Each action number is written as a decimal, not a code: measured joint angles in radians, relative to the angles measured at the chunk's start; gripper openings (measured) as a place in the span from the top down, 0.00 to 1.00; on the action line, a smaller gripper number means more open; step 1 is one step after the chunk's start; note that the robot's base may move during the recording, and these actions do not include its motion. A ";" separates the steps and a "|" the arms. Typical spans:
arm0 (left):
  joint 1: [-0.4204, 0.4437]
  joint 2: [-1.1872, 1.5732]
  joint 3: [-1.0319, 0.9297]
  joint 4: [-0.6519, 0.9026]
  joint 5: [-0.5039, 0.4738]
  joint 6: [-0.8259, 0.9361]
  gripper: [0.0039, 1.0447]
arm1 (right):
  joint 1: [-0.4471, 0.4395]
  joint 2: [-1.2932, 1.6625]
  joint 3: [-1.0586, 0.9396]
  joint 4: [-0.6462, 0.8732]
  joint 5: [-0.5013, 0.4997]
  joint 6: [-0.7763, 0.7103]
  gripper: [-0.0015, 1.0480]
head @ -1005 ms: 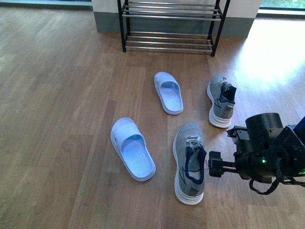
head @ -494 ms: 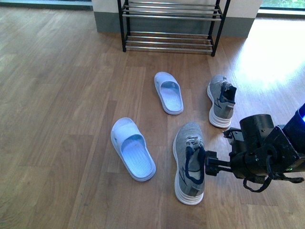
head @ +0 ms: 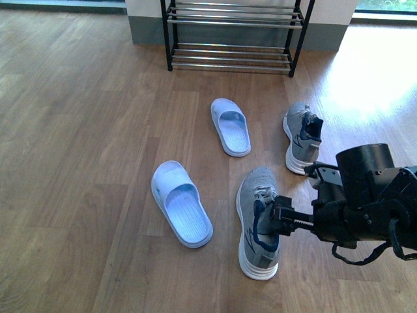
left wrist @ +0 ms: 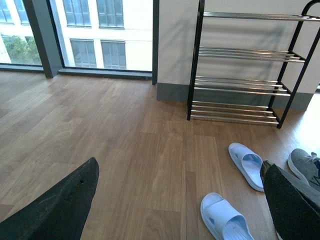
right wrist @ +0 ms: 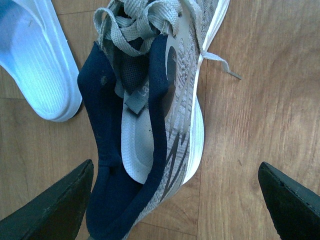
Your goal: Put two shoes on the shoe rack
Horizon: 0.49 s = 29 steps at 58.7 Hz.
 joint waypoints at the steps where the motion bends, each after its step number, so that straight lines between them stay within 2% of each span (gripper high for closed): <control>1: 0.000 0.000 0.000 0.000 0.000 0.000 0.09 | 0.002 0.005 0.005 -0.003 0.000 0.001 0.09; 29: 0.000 0.000 0.000 0.000 0.000 0.000 0.09 | 0.000 0.196 0.228 -0.079 0.059 0.005 0.09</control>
